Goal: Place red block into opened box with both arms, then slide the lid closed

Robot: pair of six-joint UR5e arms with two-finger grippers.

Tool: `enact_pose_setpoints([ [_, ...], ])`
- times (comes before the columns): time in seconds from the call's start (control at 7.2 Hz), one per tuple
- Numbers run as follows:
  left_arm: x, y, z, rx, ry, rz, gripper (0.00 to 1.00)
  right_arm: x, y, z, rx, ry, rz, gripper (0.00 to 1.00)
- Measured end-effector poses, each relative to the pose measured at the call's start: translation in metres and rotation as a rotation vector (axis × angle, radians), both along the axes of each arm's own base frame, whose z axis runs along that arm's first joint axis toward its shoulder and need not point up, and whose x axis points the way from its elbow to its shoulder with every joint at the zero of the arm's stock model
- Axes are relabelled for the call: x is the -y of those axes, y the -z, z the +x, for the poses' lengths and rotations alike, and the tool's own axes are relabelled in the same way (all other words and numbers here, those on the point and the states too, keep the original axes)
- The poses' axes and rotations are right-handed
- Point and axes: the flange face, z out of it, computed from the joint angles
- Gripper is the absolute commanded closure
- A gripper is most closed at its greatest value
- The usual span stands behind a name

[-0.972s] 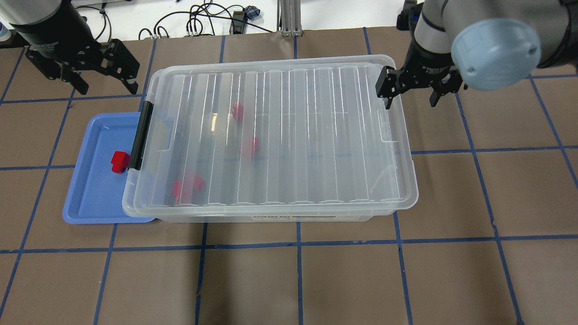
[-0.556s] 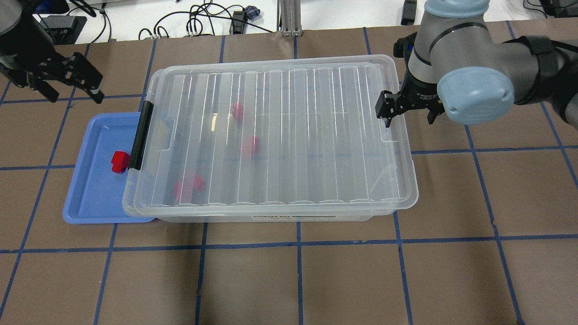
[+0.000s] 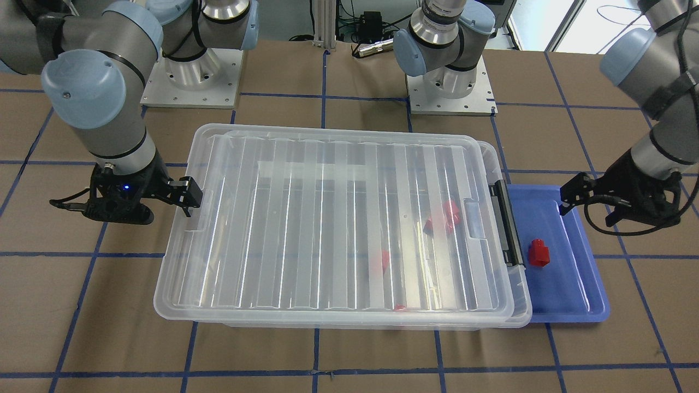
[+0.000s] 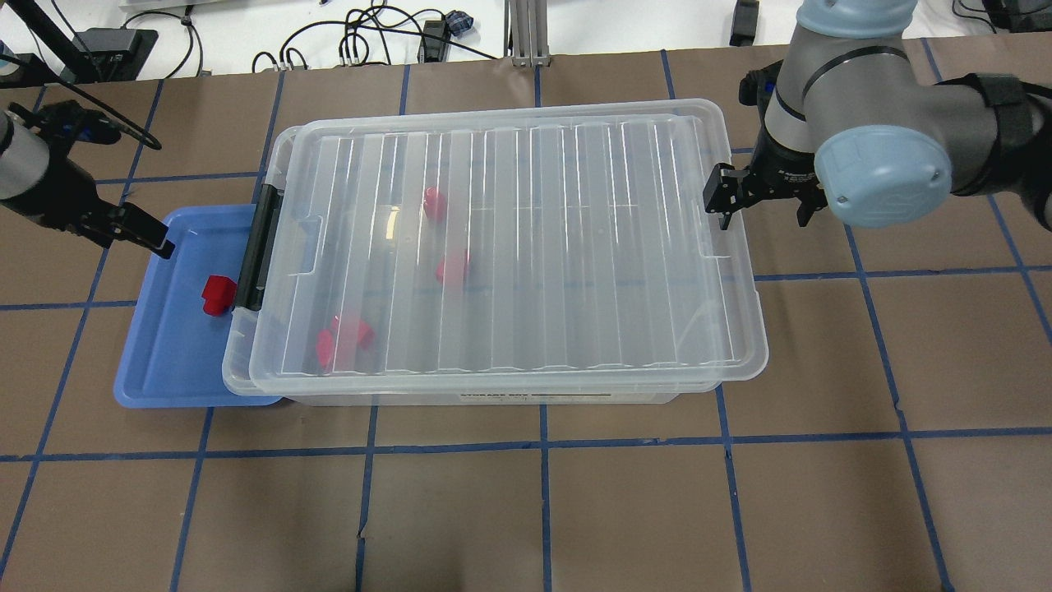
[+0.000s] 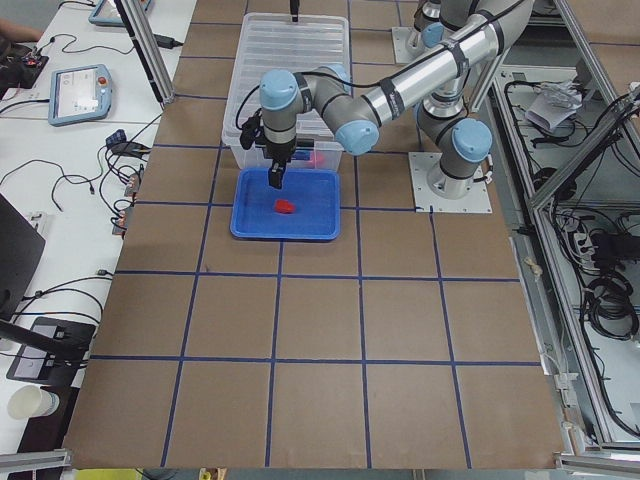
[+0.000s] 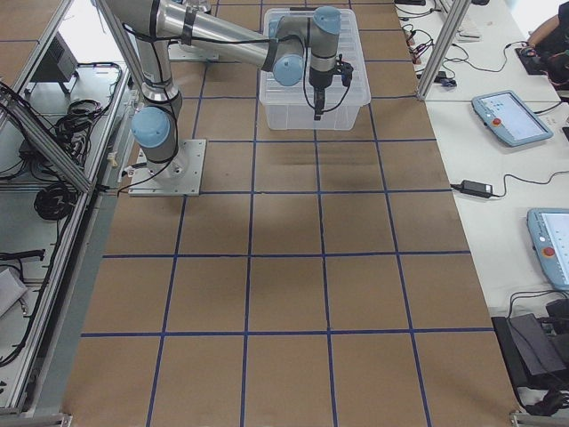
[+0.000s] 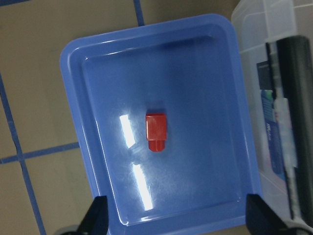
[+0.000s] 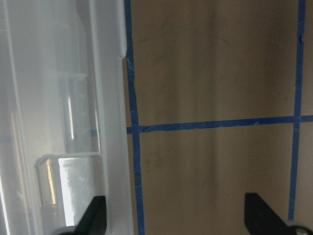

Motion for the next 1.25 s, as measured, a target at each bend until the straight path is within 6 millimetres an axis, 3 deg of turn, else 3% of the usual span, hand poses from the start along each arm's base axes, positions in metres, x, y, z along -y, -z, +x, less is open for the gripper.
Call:
enact_pose_setpoints([
  [0.28, -0.003, 0.051, 0.000, 0.001, 0.025, -0.009, 0.00, 0.004, 0.000, -0.027, -0.022, 0.017, 0.002, 0.00],
  [0.83, 0.011, 0.111, 0.002, -0.052, -0.070, 0.021, 0.00, 0.010, -0.001, -0.084, -0.062, -0.011, 0.017, 0.00],
  [0.97, 0.012, 0.122, 0.003, -0.059, -0.106, 0.038, 0.13, 0.011, -0.001, -0.096, -0.063, -0.023, 0.020, 0.00],
  [1.11, 0.013, 0.131, 0.004, -0.065, -0.126, 0.052, 0.52, 0.011, -0.002, -0.109, -0.063, -0.040, 0.023, 0.00],
  [1.25, 0.016, 0.134, 0.004, -0.067, -0.132, 0.057, 1.00, 0.011, -0.002, -0.123, -0.062, -0.053, 0.026, 0.00],
])
